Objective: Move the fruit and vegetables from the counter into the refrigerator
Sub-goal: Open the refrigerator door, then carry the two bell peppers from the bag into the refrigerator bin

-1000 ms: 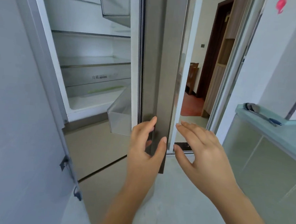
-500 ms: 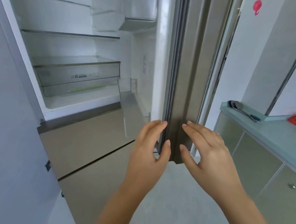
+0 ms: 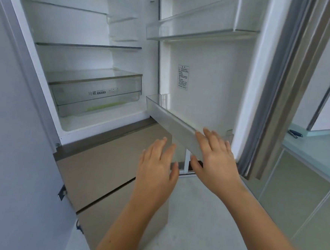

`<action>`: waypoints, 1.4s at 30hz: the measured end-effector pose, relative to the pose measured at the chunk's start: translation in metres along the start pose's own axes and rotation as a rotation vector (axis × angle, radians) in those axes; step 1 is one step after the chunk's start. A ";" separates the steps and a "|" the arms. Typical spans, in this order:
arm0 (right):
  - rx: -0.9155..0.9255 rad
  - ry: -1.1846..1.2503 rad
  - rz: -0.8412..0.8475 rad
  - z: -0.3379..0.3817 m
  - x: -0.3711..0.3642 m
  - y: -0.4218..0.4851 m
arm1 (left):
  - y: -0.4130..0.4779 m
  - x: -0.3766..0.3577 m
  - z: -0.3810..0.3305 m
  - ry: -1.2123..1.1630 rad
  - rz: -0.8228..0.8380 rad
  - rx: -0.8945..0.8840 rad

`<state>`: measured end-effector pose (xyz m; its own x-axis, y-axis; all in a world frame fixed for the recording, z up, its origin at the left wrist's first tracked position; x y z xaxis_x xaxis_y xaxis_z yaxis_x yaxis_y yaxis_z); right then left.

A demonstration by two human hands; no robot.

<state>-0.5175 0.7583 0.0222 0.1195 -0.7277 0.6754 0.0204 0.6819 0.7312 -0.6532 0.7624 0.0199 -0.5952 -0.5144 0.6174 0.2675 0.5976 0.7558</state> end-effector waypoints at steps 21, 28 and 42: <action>-0.169 -0.212 -0.013 -0.196 -0.034 0.046 | 0.104 -0.169 -0.068 -0.165 0.051 -0.220; -0.178 -0.175 -0.044 -0.271 -0.052 0.074 | 0.165 -0.240 -0.112 -0.155 0.066 -0.237; -0.168 -0.094 0.017 -0.351 -0.087 0.121 | 0.213 -0.303 -0.127 -0.055 0.085 -0.232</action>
<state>-0.1773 0.9299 0.0183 0.0286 -0.7146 0.6990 0.1860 0.6909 0.6986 -0.3194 0.9673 0.0215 -0.6022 -0.4303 0.6725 0.4811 0.4766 0.7358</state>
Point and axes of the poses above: each hand's wrist, its own y-axis towards the middle knuckle, its own x-axis out of the back of the hand, z = x × y, the point moved 7 cm from there along y, towards the middle knuckle, and after that the axes turned 4 degrees about -z, right-handed, at the moved point
